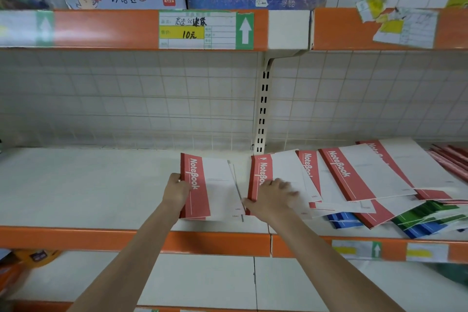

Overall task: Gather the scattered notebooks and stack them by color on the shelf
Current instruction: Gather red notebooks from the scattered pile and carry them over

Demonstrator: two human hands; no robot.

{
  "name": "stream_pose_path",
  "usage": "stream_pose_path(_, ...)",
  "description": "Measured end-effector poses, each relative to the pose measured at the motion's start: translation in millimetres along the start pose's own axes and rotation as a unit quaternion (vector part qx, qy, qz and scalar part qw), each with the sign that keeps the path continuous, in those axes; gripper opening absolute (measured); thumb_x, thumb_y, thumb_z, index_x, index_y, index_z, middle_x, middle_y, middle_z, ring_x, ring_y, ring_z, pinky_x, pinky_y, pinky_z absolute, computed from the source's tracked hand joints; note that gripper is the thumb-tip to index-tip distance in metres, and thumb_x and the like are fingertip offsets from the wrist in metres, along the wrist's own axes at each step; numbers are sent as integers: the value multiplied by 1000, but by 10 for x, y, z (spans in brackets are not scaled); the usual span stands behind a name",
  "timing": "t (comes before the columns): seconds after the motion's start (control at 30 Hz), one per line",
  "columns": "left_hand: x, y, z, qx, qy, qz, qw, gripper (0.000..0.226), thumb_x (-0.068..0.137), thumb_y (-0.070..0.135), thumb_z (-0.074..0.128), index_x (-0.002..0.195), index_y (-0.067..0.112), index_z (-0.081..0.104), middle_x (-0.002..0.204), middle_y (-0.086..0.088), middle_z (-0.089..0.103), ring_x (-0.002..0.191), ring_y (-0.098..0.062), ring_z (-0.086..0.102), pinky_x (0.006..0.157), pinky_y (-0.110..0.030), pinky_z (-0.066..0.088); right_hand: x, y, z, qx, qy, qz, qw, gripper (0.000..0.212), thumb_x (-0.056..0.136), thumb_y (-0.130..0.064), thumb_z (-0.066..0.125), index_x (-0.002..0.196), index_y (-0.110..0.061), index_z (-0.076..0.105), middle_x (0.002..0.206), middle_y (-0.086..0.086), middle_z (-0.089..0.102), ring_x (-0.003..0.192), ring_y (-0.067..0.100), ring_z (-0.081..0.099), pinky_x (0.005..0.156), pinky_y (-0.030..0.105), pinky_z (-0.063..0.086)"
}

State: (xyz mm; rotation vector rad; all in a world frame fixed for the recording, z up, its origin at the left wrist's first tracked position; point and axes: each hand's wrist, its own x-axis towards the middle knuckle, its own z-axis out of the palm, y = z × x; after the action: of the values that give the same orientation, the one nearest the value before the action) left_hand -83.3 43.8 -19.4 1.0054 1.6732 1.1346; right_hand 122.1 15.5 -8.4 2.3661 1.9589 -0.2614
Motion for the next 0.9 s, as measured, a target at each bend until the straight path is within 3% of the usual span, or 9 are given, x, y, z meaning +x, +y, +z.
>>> stream_pose_path(0.1, -23, -3, -10, -1, -7, -4, 1000, 24, 94, 0, 45, 115, 10, 41, 89, -8, 56, 71, -23, 58, 55, -28, 43, -32, -101, -5, 0, 14, 24, 1000, 86, 86, -57, 51, 145, -1, 24, 147, 25, 30, 134, 45, 31, 108, 58, 30)
stream_pose_path(0.2, -55, 1, 5, -17, -20, -9, 1000, 27, 92, -1, 47, 117, 7, 43, 94, -11, 58, 73, -25, 59, 58, -29, 46, -83, -214, -76, 43, 70, -30, 996, 48, 90, -25, 58, 128, 0, 46, 119, 16, 57, 107, 33, 59, 88, 37, 51)
stream_pose_path(0.3, -106, 11, 80, -29, -31, -17, 999, 29, 91, -3, 47, 118, 7, 44, 89, -9, 57, 72, -23, 58, 56, -27, 44, -125, -334, -210, 85, 109, -62, 989, 33, 90, -2, 52, 123, -1, 50, 114, 14, 61, 103, 31, 62, 74, 31, 47)
stream_pose_path(0.37, -151, 22, 160, -37, -44, -22, 998, 32, 89, -5, 45, 120, 4, 45, 90, -11, 58, 74, -25, 59, 57, -28, 46, -165, -437, -262, 115, 116, -85, 983, 34, 92, -1, 47, 126, -1, 48, 116, 15, 62, 104, 31, 62, 70, 30, 42)
stream_pose_path(0.5, -243, 40, 324, -48, -71, -10, 996, 34, 88, -6, 42, 121, -1, 45, 100, -17, 58, 78, -28, 59, 60, -29, 47, -314, -668, -236, 156, 108, -146, 971, 38, 96, -10, 43, 133, 0, 41, 117, 18, 61, 106, 35, 60, 80, 37, 49)
stream_pose_path(0.6, -286, 55, 386, -66, -70, 2, 995, 26, 96, 10, 43, 119, 1, 49, 108, -17, 60, 81, -24, 60, 59, -27, 45, -380, -732, -203, 188, 97, -163, 964, 30, 96, -10, 41, 124, 1, 46, 115, 18, 60, 105, 35, 59, 75, 34, 44)
stream_pose_path(0.73, -269, 35, 396, -68, -89, 18, 994, 37, 100, 32, 43, 113, 0, 56, 104, -18, 65, 92, -29, 65, 66, -29, 49, -384, -687, -179, 214, 84, -178, 957, 30, 96, -13, 39, 122, 0, 48, 113, 17, 60, 102, 34, 60, 74, 33, 43)
stream_pose_path(0.83, -275, 25, 406, -55, -77, 27, 995, 9, 94, 13, 56, 97, 7, 52, 85, -7, 60, 70, -14, 60, 54, -20, 45, -364, -637, -156, 222, 77, -187, 954, 31, 98, -16, 35, 122, 0, 47, 112, 19, 61, 101, 34, 60, 77, 34, 45)
stream_pose_path(0.9, -272, 10, 414, -30, -75, 43, 996, 14, 90, 0, 56, 100, 8, 50, 79, -2, 57, 67, -11, 57, 51, -18, 43, -327, -592, -136, 244, 63, -189, 949, 28, 98, -16, 35, 115, 0, 50, 109, 19, 61, 98, 33, 59, 72, 30, 41)
